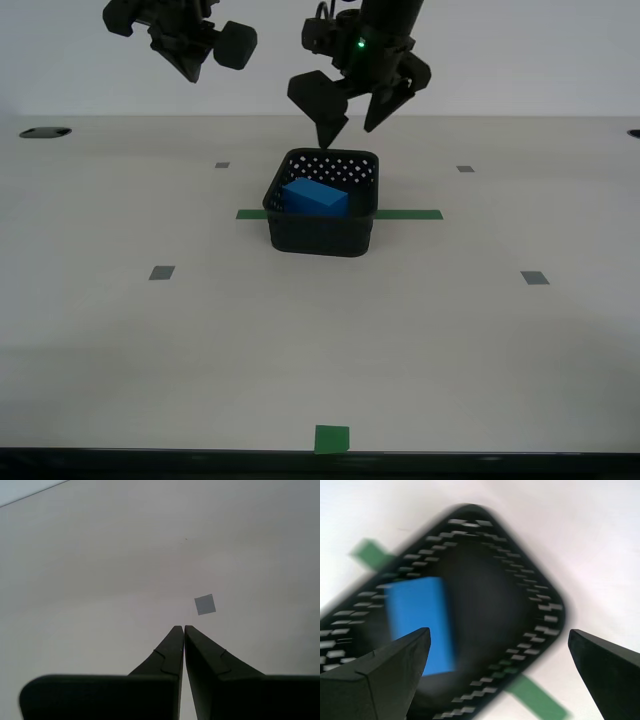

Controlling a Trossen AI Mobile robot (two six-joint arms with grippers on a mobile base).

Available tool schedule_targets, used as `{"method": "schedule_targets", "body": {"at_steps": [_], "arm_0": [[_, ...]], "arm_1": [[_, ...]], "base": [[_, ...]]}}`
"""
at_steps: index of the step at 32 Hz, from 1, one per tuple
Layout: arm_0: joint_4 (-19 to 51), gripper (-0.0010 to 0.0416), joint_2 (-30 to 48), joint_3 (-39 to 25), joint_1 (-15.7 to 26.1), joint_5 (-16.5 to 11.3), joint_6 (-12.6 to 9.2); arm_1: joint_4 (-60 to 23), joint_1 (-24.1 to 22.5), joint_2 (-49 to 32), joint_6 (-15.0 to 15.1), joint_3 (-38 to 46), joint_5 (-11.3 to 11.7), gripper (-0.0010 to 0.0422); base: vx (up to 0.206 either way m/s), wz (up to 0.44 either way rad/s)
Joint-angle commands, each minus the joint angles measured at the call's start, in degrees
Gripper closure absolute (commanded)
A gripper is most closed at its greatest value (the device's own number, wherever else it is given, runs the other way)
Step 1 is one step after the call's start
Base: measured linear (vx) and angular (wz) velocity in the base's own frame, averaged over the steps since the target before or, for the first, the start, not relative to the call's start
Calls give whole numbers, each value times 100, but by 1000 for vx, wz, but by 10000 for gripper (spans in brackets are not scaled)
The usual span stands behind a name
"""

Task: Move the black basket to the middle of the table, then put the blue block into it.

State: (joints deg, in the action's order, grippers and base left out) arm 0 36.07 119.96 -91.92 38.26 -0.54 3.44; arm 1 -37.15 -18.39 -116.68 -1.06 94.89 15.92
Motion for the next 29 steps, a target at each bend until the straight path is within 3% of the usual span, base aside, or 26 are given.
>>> {"method": "schedule_targets", "body": {"at_steps": [1, 5, 7, 10, 12, 16, 21, 29], "arm_0": [[44, 21, 2, -4, -339, 564, 72], [37, 21, 2, -7, -911, 568, 61], [39, 20, 2, -4, -1714, 570, 61], [24, 21, 0, -11, -2371, 603, 63], [42, 20, 0, -9, -2529, 603, 61], [31, 21, 0, -15, -3241, 603, 66], [35, 20, 0, -11, -3576, 603, 63], [-11, 21, 0, -15, -3565, 601, 55]], "arm_1": [[4, 0, 2, 22, 2, 7, 412], [20, -2, 2, 20, 2, 7, 412], [55, 0, 2, 22, 2, 7, 412], [149, -2, 2, 17, 9, -15, 412], [166, -2, 2, 17, 9, -13, 412], [236, 0, 2, 17, 2, -11, 412], [278, -2, 2, 17, 4, -11, 412], [282, 0, 2, 17, 2, -11, 412]], "base": [[0, 0], [0, 0], [0, 0], [0, 0], [0, 0], [0, 0], [0, 0], [0, 0]]}}
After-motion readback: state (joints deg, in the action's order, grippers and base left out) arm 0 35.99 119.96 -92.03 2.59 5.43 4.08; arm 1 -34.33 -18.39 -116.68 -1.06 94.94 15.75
